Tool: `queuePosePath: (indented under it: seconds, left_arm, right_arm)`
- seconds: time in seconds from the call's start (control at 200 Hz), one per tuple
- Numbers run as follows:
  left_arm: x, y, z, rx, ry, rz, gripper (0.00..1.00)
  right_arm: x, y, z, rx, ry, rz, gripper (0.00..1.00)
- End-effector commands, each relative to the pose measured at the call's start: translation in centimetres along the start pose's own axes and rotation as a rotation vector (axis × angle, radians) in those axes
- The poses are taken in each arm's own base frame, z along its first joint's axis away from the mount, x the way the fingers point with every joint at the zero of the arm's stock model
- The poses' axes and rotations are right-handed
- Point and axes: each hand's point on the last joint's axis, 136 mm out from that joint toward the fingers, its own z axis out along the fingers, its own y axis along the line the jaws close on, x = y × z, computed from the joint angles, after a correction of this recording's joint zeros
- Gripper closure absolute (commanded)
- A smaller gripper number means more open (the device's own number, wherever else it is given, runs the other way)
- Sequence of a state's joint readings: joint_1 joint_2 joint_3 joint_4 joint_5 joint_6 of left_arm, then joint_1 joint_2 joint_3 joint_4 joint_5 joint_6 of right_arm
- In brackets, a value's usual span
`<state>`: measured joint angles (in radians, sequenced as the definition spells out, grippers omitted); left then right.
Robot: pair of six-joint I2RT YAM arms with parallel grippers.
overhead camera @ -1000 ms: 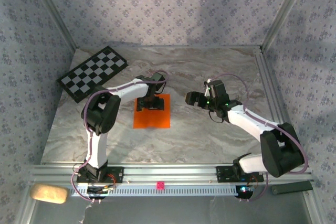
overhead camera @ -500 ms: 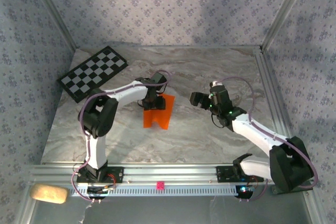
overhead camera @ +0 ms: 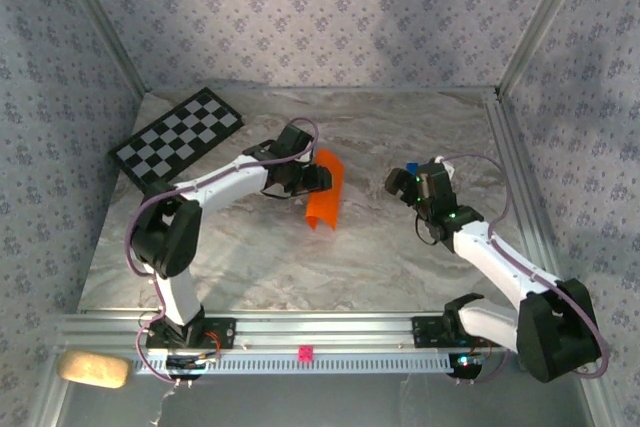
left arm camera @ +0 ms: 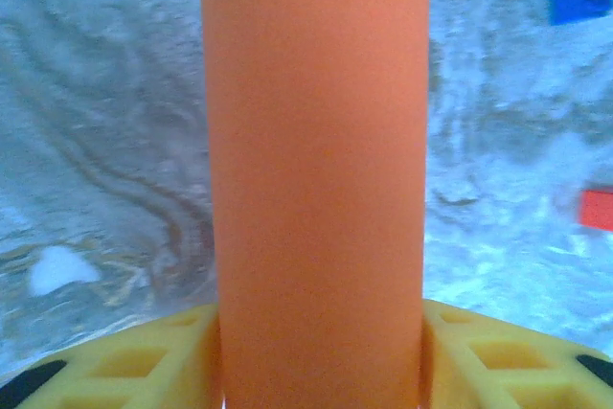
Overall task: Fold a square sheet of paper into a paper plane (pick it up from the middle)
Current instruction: First fold the square sheet of paper in half at the center of the table.
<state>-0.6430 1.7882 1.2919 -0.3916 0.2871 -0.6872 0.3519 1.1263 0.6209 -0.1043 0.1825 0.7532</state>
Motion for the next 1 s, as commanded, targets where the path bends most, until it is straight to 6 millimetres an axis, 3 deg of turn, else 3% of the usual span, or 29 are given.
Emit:
queuePosePath:
  seconds: [0.0,0.185,0.445,0.73,1.0]
  left_arm:
    - [-0.8,-2.9,-1.0,0.209,0.002,-0.064,0.49]
    - [-0.7,-2.4,-0.7,0.307,-0.005,-0.142,0.50]
    - [0.7,-1.3,1.4,0.348,0.025,-0.215,0.51]
    - [2.1,-1.2,3.2,0.346,0.049,-0.236,0.51]
    - [3.6,1.1,5.1,0.239,0.053,-0.238,0.51]
  right_arm:
    - [0.1,0.6,0.0,-0.023,0.075,0.018,0.00]
    - [1.0,3.7,0.0,-0.277,0.113,0.054,0.02]
    - [1.7,6.2,-0.1,-0.407,0.173,0.032,0.04]
    - [2.8,6.5,1.2,-0.393,0.224,0.037,0.04]
    - [3.9,6.4,2.3,-0.337,0.274,0.033,0.04]
